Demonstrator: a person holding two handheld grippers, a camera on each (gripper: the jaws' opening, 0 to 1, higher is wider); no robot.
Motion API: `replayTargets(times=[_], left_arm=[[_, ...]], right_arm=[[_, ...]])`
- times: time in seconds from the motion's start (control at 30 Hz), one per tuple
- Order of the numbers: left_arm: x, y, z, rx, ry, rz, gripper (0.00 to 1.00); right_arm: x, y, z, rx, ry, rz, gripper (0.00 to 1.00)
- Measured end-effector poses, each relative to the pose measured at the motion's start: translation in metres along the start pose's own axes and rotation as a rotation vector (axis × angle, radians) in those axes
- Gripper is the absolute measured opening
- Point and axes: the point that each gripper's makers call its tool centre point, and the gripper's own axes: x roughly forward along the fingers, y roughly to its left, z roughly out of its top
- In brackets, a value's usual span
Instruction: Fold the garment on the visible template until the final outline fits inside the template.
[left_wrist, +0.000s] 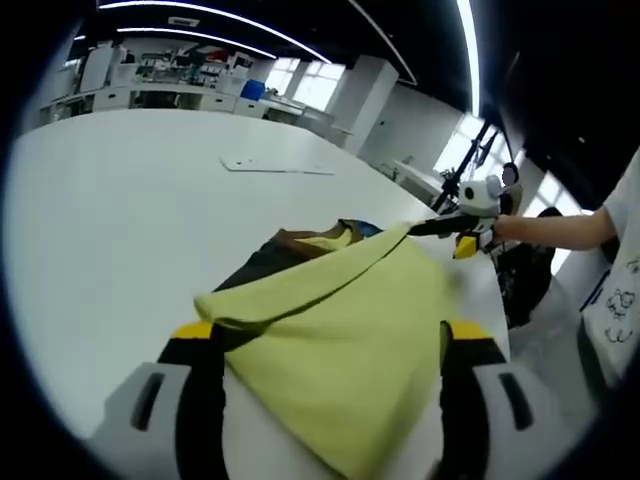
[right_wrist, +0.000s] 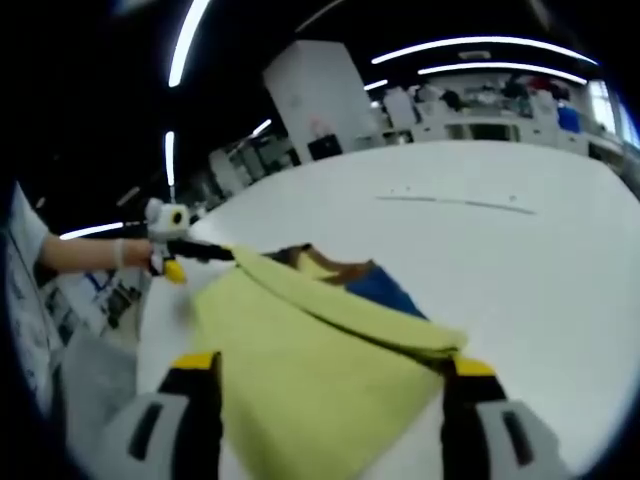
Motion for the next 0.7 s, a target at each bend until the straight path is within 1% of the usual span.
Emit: replayTargets(times=[0.17, 0.2, 0.27, 0.37, 0.47, 0.7], left_arm=[[0.006, 0.009, 0.01, -0.041, -0.045, 0.018, 0.87], [0.007, 0.008, 0.01, -0.053, -0.053, 0.023, 0.86], [0.009, 0.013, 0.013, -0.071, -0.067, 0.037, 0.86], [0.012, 0.019, 0.015, -0.083, -0.075, 0.051, 0.86], [0.012, 0.023, 0.019, -0.095, -0.08, 0.058, 0.86], [0.01, 0.023, 0.018, -0.088, -0.076, 0.061, 0.85]], right_arm=[[0.012, -0.008, 0.007, 0.003, -0.02, -0.021, 0.9], [0.014, -0.011, 0.007, 0.009, -0.02, -0.03, 0.9], [0.016, -0.014, 0.006, 0.008, -0.015, -0.038, 0.89], [0.017, -0.015, 0.006, 0.006, -0.009, -0.044, 0.89], [0.017, -0.018, 0.01, 0.011, -0.017, -0.052, 0.88], [0.014, -0.018, 0.009, 0.011, -0.015, -0.055, 0.87]])
